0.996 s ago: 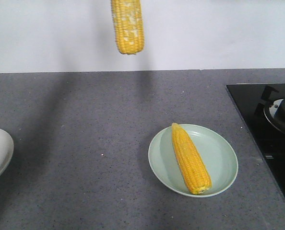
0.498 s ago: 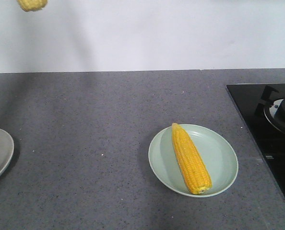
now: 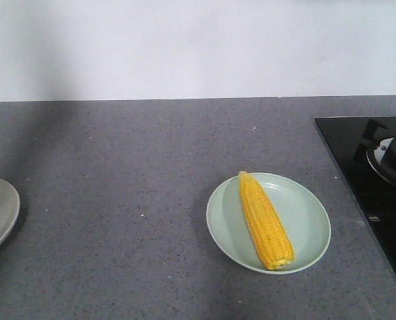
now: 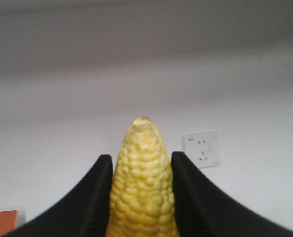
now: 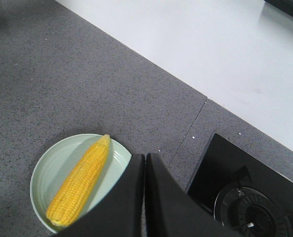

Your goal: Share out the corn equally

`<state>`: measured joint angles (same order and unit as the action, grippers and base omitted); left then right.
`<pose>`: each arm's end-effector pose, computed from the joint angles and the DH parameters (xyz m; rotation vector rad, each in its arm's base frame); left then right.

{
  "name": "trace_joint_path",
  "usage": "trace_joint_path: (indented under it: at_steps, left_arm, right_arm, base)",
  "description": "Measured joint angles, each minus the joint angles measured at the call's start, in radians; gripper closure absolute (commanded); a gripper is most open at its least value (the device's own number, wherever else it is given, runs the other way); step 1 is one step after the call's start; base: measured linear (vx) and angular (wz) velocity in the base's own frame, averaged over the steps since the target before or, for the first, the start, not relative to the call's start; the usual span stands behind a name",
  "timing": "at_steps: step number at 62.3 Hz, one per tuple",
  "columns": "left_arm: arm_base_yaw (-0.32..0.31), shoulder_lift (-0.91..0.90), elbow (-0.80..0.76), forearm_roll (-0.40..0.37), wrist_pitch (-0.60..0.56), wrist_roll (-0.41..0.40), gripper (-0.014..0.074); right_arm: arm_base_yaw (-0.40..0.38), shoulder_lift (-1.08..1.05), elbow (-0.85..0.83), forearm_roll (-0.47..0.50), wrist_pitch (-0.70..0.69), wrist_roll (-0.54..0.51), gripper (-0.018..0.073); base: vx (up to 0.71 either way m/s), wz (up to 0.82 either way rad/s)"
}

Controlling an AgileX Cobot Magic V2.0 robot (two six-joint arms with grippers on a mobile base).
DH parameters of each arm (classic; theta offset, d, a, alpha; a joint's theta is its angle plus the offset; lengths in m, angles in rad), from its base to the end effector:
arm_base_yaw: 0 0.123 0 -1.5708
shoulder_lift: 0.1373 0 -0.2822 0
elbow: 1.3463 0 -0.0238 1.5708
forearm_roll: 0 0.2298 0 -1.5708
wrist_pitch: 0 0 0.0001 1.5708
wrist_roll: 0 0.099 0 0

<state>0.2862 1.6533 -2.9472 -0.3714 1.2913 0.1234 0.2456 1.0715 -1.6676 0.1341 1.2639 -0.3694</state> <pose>0.1764 0.0159 0.6386 0.0929 1.4657 -0.0143 0.1380 0.0476 0.4967 -0.6783 2.0347 0.0888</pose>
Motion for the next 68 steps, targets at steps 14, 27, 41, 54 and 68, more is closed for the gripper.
trace_joint_path:
  at_steps: [14,27,41,54,68]
  left_arm:
    - [0.0,-0.116,0.238,0.1,-0.004,-0.027,0.0603]
    - [0.0,-0.189,0.675,0.133,-0.003,-0.041,0.0603]
    - [0.0,-0.265,1.129,0.179,-0.002,-0.028,0.0603]
    - [0.0,-0.249,1.383,0.195,-0.011,0.027,0.0603]
    - [0.0,-0.172,1.409,0.196,-0.026,0.047,0.0603]
  right_arm:
    - [0.0,0.0,0.0,0.0,0.004,0.0,0.0568]
    - [0.0,0.0,0.0,0.0,0.005,0.0,0.0568]
    - [0.0,0.0,0.0,0.0,0.006,0.0,0.0568]
    - [0.0,0.0,0.0,0.0,0.013,0.002,0.0568]
    - [0.0,0.0,0.0,0.0,0.014,0.003,0.0568]
  base:
    - [0.0,0.0]
    - [0.0,0.0]
    - [0.0,0.0]
    - [0.0,0.0]
    - [0.0,0.0]
